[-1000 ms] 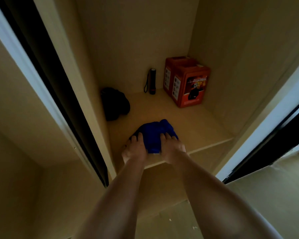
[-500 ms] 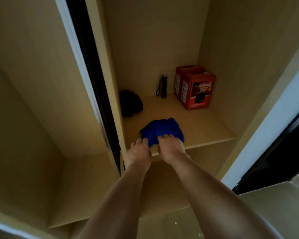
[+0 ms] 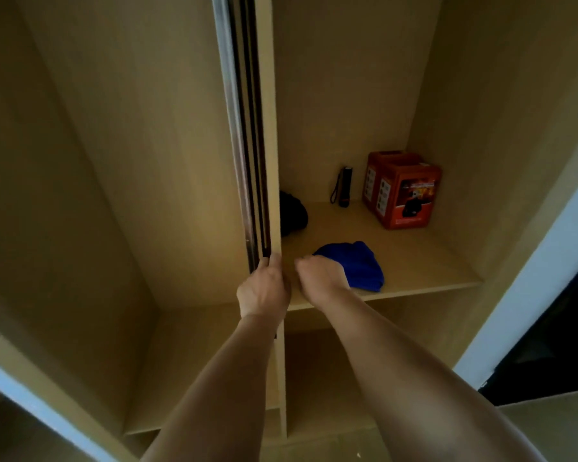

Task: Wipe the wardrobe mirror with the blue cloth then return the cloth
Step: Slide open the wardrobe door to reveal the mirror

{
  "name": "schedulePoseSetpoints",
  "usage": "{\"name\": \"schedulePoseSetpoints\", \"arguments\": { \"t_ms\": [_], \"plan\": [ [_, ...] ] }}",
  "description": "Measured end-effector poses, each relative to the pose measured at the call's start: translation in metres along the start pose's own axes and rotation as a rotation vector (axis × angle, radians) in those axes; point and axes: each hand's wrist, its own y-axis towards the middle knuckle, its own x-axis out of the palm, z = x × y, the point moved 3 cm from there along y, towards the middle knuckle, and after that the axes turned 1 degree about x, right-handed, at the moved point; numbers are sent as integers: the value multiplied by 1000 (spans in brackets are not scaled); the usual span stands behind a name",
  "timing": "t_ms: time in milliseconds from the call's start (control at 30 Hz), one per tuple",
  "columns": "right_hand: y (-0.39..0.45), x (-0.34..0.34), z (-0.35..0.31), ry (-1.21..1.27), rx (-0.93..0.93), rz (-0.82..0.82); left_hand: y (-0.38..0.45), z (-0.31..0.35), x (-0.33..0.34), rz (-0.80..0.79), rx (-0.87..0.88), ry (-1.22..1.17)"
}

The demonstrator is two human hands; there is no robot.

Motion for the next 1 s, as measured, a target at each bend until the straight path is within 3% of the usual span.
{"name": "schedulePoseSetpoints", "arguments": {
  "t_ms": [167,467,667,1000],
  "plan": [
    [15,4,-34,53,-4,16,7,-29,-7,-25,-154,-78],
    [41,4,-54,166,137,0,19,-47,-15,-32,-264,-193],
    [46,8,-65,306,241,-5,22,-53,-12,-113,-120,-163],
    [37,8,-67,398,313,-6,20,-57,-7,-47,-48,-116]
  ]
}}
